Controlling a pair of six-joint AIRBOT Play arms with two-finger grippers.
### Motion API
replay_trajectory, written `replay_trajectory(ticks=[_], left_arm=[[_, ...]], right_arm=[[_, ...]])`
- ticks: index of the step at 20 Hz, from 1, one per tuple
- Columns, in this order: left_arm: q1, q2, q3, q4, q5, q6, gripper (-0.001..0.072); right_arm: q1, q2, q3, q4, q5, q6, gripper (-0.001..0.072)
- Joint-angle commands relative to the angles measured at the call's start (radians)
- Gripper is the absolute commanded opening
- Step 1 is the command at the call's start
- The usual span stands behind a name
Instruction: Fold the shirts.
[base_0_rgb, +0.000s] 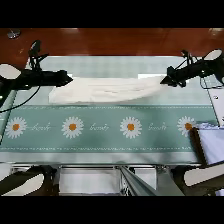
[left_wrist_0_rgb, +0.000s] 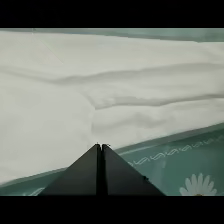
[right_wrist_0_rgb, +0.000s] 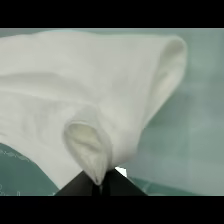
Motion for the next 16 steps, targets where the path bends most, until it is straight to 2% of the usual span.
replay_trajectory(ticks=[1,2,4,6,8,13,16], left_arm=[[-0.15,-0.004,0.038,-0.013,0.044,0.037,0.0027],[-0.208,-0.011,0.043,0.003,0.079,0.037,0.0027],[-0.319,-0.054,0.07,0.057,0.14,-0.023,0.0027],[-0.415,-0.136,0.129,0.087,0.148,-0.083,0.0027],[-0.508,-0.245,0.208,0.091,0.135,-0.108,0.0026],[-0.702,-0.507,0.42,0.093,0.1,-0.272,0.0027],[-0.814,-0.629,0.515,0.086,0.1,-0.315,0.0027]], right_arm=[[-0.015,0.297,-0.186,-0.097,-0.013,-0.035,0.0024],[-0.023,0.408,-0.265,-0.098,-0.033,-0.035,0.0024],[-0.027,0.61,-0.402,-0.103,-0.048,-0.016,0.0025],[-0.026,0.775,-0.497,-0.102,-0.043,0.026,0.0025],[-0.026,0.896,-0.541,-0.104,-0.035,0.069,0.0025],[-0.026,1.001,-0.542,-0.094,0.003,0.112,0.0025],[-0.017,1.001,-0.542,-0.09,-0.005,0.101,0.0025]])
